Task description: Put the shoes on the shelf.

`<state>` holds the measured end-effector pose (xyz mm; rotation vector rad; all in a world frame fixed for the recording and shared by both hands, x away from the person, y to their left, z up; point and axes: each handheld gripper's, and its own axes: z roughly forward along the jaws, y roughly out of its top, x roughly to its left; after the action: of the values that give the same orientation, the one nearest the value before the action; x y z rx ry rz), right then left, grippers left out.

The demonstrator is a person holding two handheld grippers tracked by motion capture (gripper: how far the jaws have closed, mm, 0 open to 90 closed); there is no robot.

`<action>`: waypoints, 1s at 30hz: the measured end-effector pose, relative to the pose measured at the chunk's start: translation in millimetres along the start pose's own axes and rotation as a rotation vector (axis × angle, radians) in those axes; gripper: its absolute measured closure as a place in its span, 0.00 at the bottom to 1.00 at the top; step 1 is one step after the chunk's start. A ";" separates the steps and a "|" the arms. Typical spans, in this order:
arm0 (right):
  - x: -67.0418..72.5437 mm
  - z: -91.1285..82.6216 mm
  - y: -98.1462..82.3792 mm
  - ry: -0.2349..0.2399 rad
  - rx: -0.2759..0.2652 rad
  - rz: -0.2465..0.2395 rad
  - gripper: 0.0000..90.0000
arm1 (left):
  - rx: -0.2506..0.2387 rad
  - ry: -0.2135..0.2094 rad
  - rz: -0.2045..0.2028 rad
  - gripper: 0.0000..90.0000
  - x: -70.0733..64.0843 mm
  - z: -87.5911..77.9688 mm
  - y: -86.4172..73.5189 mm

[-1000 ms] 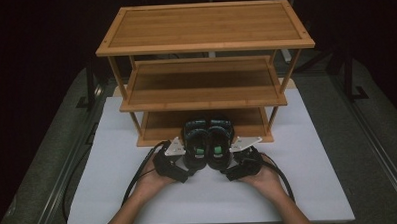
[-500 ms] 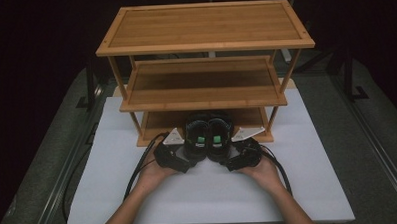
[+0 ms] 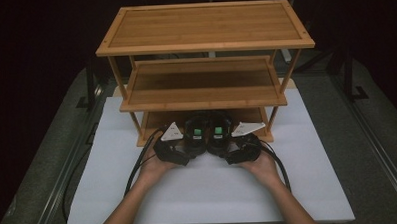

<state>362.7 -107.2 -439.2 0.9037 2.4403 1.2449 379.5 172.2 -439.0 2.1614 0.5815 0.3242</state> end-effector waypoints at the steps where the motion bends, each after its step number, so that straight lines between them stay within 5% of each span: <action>1: -0.9 0.8 0.9 -0.006 -0.002 -0.001 0.23 | 0.004 0.003 0.000 0.16 2.6 1.9 1.5; 13: -23.6 19.0 12.1 -0.073 0.007 0.015 0.26 | 0.027 0.053 -0.012 0.16 24.8 21.7 12.6; 19: -32.3 23.8 14.6 -0.091 0.023 0.053 0.26 | 0.044 0.068 -0.020 0.16 30.1 28.4 17.4; 20: -36.5 25.4 14.5 -0.096 0.003 0.017 0.26 | 0.047 0.067 -0.021 0.16 30.6 29.6 17.9; 24: -40.8 26.5 13.4 -0.125 0.013 0.029 0.27 | 0.046 0.078 -0.023 0.16 32.8 32.7 18.2; 30: -43.1 27.4 11.2 -0.112 0.004 0.062 0.27 | 0.043 0.088 -0.026 0.16 31.0 33.8 18.3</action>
<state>413.9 -111.9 -448.9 1.0285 2.3460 1.1762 425.7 155.5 -444.0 2.1874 0.6718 0.3976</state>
